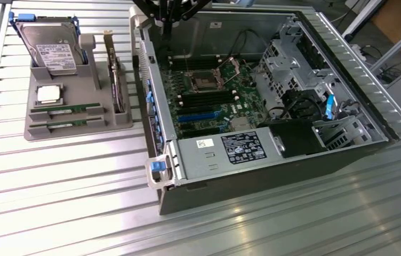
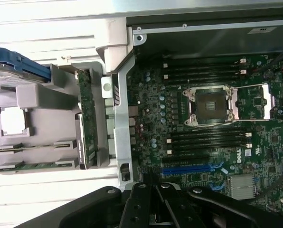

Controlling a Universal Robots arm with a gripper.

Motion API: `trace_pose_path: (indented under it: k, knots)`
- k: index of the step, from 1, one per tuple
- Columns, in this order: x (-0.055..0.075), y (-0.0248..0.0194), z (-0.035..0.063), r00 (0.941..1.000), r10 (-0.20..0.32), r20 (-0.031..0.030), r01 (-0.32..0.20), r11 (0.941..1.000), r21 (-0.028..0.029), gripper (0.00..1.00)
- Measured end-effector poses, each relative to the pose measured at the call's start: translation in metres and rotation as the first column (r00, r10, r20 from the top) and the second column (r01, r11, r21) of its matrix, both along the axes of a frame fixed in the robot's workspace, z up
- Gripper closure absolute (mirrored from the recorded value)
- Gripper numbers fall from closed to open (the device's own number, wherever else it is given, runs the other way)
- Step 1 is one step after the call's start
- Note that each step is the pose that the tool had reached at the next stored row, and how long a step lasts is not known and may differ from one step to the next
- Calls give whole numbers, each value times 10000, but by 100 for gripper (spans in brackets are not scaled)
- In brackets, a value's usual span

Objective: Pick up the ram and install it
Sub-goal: 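Reach for the ram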

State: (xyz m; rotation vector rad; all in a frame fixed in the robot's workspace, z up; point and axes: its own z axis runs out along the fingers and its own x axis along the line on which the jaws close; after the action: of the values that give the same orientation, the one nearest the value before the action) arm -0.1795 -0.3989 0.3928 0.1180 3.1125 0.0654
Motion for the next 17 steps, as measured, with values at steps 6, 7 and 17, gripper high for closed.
trace_pose_path:
  k: [6, 7, 17]
  knots:
    - [-42, 0, -1, 10000, 0, 1, 0, 10000, 0, 90]
    - [-47, 0, 0, 10000, 0, 0, 0, 10000, 0, 90]
    - [-103, 0, -1, 10000, 0, 0, 0, 10000, 0, 90]
